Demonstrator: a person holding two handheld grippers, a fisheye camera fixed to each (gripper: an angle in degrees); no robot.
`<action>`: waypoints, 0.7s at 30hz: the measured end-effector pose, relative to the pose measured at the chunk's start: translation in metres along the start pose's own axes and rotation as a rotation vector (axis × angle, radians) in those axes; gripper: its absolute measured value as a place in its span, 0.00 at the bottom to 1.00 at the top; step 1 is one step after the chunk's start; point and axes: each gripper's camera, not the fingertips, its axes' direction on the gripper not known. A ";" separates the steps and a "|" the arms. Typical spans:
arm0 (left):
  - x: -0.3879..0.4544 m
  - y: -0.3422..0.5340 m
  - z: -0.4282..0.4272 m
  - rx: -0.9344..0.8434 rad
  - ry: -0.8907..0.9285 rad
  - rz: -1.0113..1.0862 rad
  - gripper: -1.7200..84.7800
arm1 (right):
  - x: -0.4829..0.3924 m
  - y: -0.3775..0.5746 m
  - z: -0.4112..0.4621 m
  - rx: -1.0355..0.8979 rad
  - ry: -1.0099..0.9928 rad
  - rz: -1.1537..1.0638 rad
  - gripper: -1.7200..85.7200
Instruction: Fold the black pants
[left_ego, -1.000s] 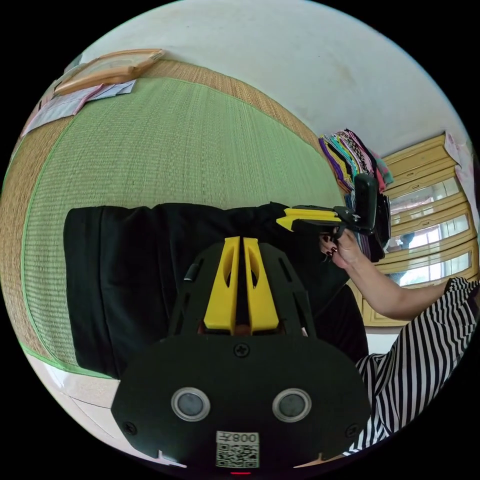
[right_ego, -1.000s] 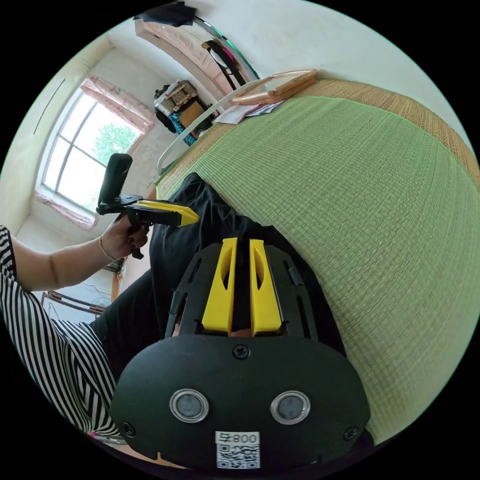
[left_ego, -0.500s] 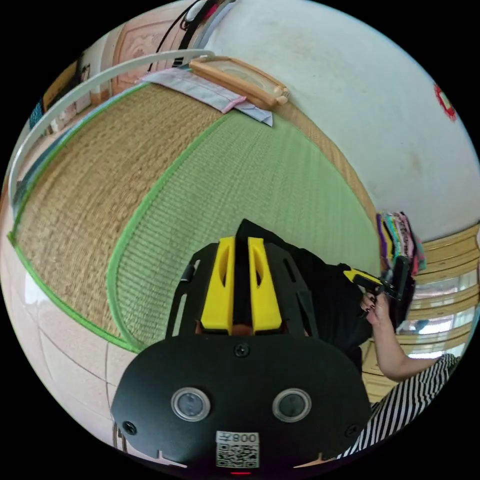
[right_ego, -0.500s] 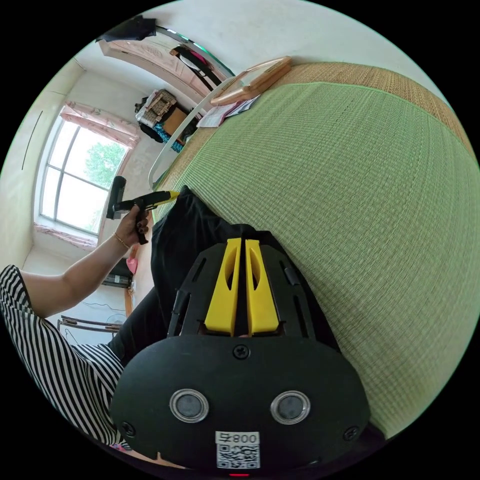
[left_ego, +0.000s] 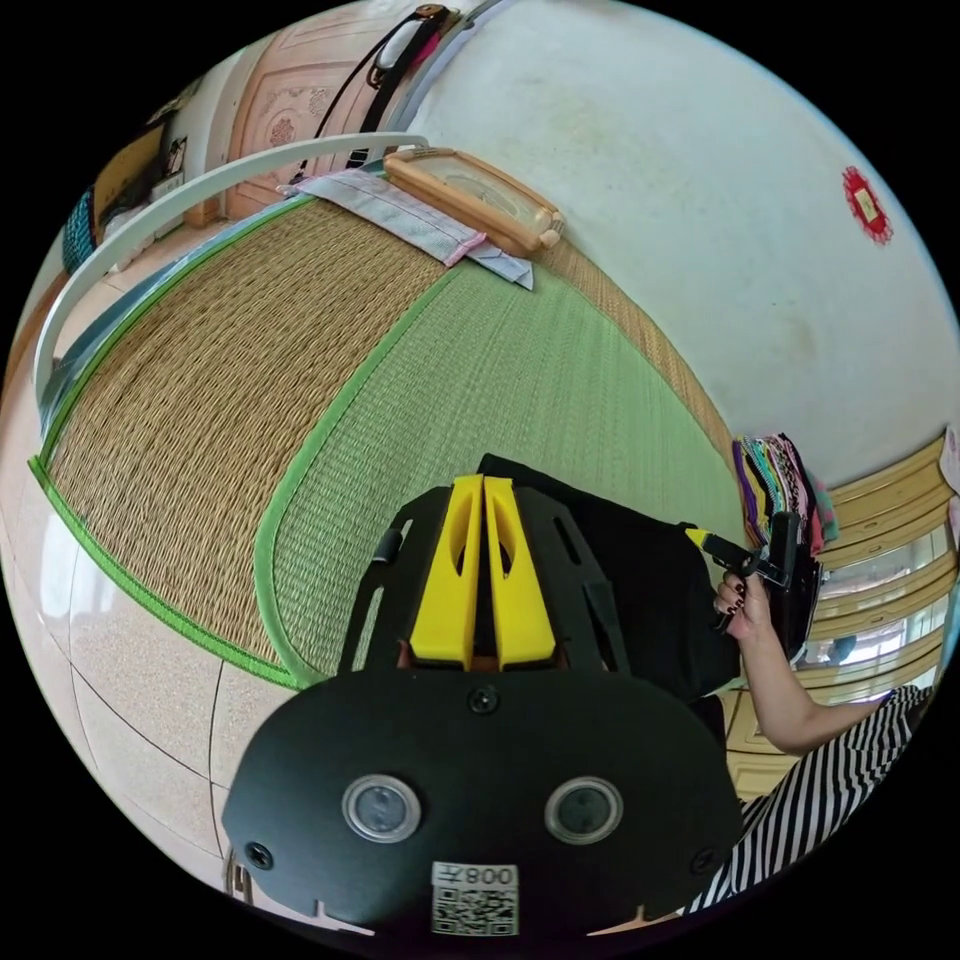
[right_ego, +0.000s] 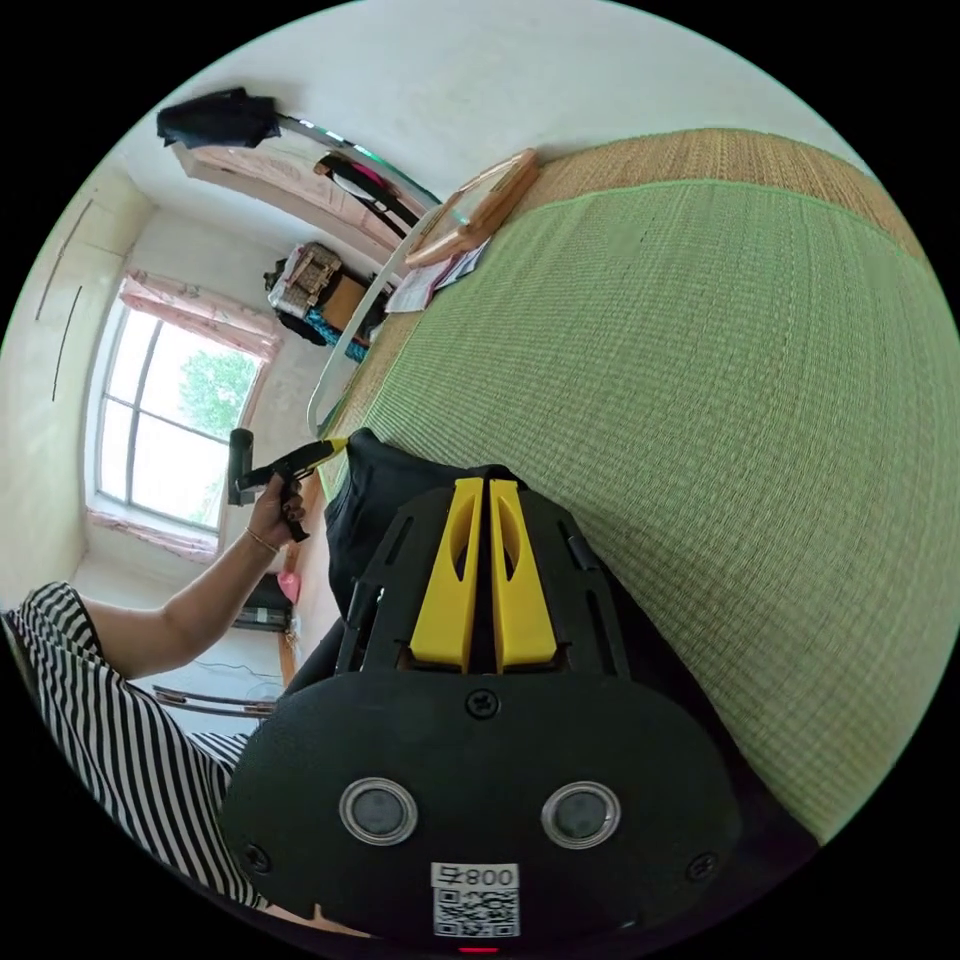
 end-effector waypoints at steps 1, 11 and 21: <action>-0.001 0.001 0.001 0.000 0.000 -0.007 0.02 | 0.005 0.000 0.000 -0.011 -0.011 0.016 0.03; 0.019 0.005 -0.002 0.051 -0.036 0.005 0.02 | 0.027 0.031 -0.069 0.072 0.013 0.092 0.02; 0.148 0.007 0.078 -0.169 0.194 0.342 0.02 | -0.003 0.089 -0.089 -0.050 0.243 -0.023 0.02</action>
